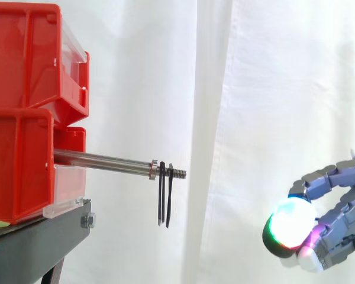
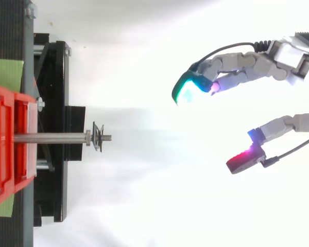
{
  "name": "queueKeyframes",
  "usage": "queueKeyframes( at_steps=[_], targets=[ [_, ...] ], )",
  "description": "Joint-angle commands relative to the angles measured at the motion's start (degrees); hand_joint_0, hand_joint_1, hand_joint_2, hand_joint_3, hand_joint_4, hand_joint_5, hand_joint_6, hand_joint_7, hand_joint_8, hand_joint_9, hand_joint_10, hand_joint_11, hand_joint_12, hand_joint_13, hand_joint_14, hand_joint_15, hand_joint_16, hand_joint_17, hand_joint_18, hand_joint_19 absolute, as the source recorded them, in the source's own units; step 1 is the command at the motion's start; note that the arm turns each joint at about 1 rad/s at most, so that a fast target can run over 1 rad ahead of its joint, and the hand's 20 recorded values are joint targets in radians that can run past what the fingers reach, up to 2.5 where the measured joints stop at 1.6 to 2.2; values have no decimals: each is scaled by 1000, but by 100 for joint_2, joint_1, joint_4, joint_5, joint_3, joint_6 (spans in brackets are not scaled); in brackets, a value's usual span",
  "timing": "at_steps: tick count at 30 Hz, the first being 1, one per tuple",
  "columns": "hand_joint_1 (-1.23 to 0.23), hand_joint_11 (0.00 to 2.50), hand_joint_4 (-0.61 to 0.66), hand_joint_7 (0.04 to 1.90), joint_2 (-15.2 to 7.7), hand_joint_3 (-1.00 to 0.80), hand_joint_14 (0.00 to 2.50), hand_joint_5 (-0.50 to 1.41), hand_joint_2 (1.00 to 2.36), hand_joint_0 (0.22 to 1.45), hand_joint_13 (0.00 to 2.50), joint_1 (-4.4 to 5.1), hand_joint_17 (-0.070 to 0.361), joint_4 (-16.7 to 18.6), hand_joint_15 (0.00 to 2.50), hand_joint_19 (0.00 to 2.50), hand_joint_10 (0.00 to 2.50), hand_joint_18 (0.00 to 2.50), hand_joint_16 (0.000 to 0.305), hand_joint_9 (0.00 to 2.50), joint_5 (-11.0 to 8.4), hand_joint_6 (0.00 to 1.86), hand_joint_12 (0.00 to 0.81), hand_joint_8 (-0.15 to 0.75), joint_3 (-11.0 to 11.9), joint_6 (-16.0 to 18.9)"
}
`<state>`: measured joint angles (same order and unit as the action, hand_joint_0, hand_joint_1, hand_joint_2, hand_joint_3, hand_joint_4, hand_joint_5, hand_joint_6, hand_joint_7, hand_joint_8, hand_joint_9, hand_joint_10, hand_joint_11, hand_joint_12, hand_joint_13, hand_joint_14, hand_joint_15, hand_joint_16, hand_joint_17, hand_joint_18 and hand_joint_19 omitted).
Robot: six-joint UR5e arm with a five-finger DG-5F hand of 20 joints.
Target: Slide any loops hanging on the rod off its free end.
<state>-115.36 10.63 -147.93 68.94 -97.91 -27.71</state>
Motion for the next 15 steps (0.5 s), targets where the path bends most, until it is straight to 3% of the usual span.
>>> queueKeyframes(
  at_steps=[1, 10, 15],
  targets=[
    [-1014, 173, 306, 911, -136, -500, 0, -195, 1000, 537, 493, 0, 84, 159, 0, 0, 6, 469, 37, 684, 32, 503, 314, 298, 9, 3],
    [-957, 172, 316, 910, -522, -500, 0, -194, 1000, 508, 502, -9, 87, 387, 0, 0, 6, 476, 38, 688, 58, 503, 319, 306, 229, 55],
    [-891, 182, 322, 912, -540, -500, 0, -196, 1000, 493, 507, 0, 89, 423, 0, 0, 8, 480, 40, 692, 49, 503, 324, 314, 246, 29]
  ],
)
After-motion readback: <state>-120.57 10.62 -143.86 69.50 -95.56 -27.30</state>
